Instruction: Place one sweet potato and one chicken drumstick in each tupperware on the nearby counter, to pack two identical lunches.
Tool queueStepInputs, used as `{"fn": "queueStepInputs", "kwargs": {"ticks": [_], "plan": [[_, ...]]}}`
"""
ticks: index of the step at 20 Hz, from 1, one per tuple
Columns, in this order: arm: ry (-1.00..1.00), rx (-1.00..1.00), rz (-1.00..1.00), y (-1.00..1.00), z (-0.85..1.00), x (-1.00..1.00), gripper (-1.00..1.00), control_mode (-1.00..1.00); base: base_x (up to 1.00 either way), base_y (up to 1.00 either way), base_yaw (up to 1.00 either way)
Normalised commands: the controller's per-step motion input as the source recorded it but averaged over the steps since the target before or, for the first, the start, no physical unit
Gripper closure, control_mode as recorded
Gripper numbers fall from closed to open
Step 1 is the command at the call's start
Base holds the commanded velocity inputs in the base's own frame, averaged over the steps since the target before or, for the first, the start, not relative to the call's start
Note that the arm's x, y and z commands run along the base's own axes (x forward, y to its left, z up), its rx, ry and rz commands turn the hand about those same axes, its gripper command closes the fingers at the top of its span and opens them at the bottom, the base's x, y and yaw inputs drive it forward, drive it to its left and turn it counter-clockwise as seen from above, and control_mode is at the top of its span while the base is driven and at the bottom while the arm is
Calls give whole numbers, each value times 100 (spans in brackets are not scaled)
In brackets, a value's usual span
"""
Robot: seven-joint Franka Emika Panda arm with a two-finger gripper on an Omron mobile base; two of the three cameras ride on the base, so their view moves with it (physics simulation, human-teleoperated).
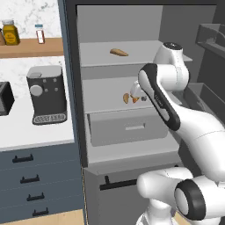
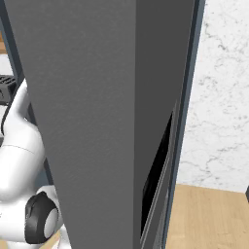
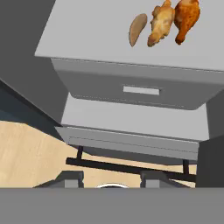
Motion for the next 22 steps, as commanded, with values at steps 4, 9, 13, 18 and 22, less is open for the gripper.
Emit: {"fn": "queueStepInputs", "kwargs": {"ticks": [4, 9, 13, 18, 22], "plan": [[-8, 0, 0, -4, -12, 0, -100, -100, 0, 0, 0], [-30, 0, 0, -2, -30, 0, -100, -100, 0, 0, 0], [-25, 0, -1, -8, -36, 0, -100, -100, 0, 0, 0], [-10, 0, -10, -28, -29, 8, -100, -100, 0, 0, 0], [0, 0, -24, -39, -28, 34, -100, -100, 0, 0, 0]]}}
